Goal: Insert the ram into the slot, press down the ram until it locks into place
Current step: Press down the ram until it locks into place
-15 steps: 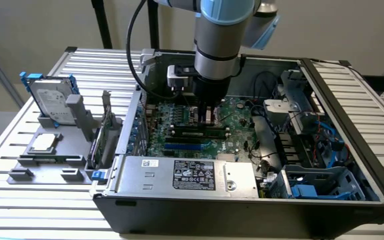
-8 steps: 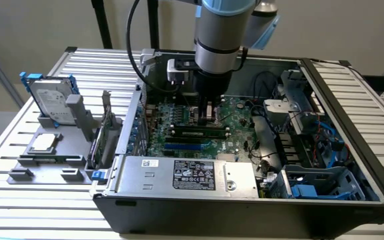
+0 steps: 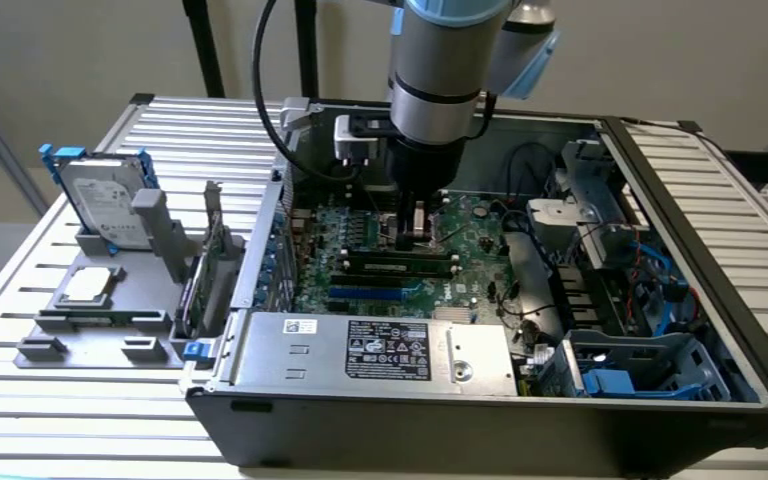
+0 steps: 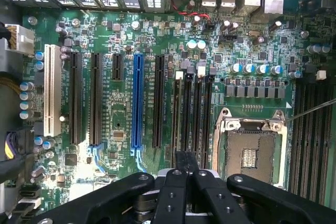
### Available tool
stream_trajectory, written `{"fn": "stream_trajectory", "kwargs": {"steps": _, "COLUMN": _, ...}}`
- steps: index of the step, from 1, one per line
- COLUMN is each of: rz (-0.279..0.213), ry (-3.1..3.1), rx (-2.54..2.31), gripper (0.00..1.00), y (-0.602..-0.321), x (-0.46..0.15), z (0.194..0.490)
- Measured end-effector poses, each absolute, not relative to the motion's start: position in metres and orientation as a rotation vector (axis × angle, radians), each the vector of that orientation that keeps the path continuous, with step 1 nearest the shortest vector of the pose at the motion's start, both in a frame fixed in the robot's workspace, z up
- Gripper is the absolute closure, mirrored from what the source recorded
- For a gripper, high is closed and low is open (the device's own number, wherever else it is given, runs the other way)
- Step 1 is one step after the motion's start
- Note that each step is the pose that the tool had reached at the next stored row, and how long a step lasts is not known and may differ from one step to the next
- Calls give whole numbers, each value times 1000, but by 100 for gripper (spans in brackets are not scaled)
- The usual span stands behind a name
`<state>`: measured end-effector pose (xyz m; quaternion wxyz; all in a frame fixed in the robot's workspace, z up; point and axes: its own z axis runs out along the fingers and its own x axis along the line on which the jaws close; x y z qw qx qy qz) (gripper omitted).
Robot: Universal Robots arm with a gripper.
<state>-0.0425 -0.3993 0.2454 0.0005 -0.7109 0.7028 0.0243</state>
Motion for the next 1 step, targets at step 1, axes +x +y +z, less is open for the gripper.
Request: {"fn": "stream_trajectory", "kwargs": {"steps": 1, "rz": 76, "ry": 2207, "rx": -2233, "gripper": 89, "y": -399, "x": -43, "z": 245}}
